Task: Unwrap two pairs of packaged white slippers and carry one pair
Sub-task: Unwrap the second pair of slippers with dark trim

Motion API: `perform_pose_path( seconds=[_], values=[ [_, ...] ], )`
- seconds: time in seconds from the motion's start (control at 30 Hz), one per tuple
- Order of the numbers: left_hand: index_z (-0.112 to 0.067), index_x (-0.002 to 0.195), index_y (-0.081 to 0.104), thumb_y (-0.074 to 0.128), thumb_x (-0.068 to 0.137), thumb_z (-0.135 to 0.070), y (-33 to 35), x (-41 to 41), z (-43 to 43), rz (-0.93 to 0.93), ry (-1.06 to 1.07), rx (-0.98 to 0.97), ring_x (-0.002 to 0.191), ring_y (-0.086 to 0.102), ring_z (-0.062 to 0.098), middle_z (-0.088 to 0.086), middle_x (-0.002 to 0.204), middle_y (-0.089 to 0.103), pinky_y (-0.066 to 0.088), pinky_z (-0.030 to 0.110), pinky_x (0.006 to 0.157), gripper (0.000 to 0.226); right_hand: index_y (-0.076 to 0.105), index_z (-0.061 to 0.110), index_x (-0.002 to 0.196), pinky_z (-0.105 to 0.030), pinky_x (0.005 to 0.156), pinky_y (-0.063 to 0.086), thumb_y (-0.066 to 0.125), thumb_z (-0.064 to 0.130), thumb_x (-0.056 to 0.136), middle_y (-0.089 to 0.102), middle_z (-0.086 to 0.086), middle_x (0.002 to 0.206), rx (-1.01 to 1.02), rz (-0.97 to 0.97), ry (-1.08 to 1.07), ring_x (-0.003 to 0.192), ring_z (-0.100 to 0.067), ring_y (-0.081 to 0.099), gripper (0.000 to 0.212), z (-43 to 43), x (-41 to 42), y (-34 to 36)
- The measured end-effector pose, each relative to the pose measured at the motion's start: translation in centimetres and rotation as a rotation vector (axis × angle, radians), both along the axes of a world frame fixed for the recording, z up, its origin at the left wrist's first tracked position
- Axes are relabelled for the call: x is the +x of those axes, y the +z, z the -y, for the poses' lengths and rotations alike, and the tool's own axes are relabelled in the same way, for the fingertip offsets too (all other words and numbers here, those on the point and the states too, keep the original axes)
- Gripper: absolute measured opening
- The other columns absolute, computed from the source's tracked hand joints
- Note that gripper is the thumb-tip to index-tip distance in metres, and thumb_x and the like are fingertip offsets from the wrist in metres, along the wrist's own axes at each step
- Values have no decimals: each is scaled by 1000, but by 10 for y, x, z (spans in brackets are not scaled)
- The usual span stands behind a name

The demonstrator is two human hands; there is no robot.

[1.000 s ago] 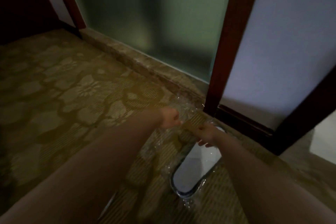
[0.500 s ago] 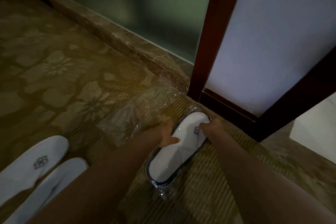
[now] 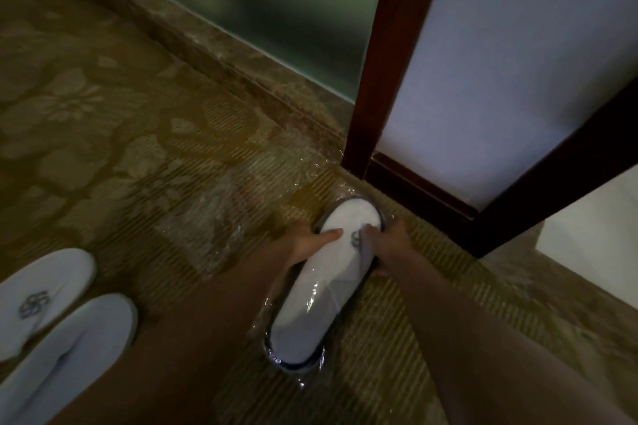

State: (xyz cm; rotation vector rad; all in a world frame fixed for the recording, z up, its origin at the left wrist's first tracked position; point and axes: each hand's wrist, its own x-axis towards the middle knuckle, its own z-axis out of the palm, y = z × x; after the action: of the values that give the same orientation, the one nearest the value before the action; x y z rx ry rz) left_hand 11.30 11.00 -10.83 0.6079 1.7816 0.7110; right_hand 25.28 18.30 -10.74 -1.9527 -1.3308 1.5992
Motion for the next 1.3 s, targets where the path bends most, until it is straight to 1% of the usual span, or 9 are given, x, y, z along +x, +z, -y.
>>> perform_pose_path(
  seconds=[0.1,0.23,0.33,0.4,0.57,0.67,0.87,1.07,1.3],
  values=[
    [3,126,52,72,72,-48,9,1,-5,10,137,78,108,63,33,19,122,62,53,36,88,77,29,17,138,-52,79,55,55,27,89,47,-14,137,5,-27,-1,119,-39,52,56,1,0,11],
    [-7,126,53,72,32,-79,14,-6,-9,-20,169,183,104,65,29,13,122,64,54,44,91,120,38,15,137,-36,56,52,53,27,93,50,-12,134,71,-57,71,118,-36,53,49,3,-2,30],
    [-9,122,61,71,58,-65,45,-6,0,-36,184,181,105,65,29,9,119,66,53,36,93,86,38,12,135,-45,69,57,57,25,91,52,-13,130,156,-93,91,115,-35,55,49,6,-4,50],
    [-9,120,64,66,60,-66,60,-11,7,-61,176,165,105,65,29,9,119,67,52,37,95,82,40,12,134,-49,79,57,60,28,89,55,-11,124,222,-71,148,111,-34,57,52,12,-7,64],
    [-7,120,64,64,74,-58,92,-37,32,-122,203,190,105,65,30,12,117,67,52,36,94,69,36,19,140,-32,57,56,62,31,88,52,-1,127,369,-73,308,104,-23,56,60,27,-30,105],
    [-7,111,68,66,76,-52,114,-58,53,-178,251,266,99,67,27,12,111,71,53,37,92,57,40,21,138,-40,73,59,64,31,86,53,-5,131,424,-106,348,104,-26,60,58,40,-54,126],
    [-4,113,66,62,86,-37,153,-106,95,-181,307,336,78,64,18,13,106,67,50,27,72,43,38,23,140,-41,80,59,62,33,87,55,-4,134,538,-105,515,97,-25,66,59,78,-101,163],
    [-7,127,57,48,89,-53,170,-137,123,-321,382,335,114,58,30,15,127,60,44,31,94,61,36,22,144,-35,94,47,60,32,89,59,-4,130,759,-12,656,116,-23,58,61,105,-120,182],
    [-10,121,61,38,82,-69,184,-146,137,-409,412,360,112,59,35,15,123,62,46,48,100,75,54,26,131,-25,75,41,57,33,90,66,2,115,1063,139,706,109,-18,58,41,112,-125,199]
  ],
)
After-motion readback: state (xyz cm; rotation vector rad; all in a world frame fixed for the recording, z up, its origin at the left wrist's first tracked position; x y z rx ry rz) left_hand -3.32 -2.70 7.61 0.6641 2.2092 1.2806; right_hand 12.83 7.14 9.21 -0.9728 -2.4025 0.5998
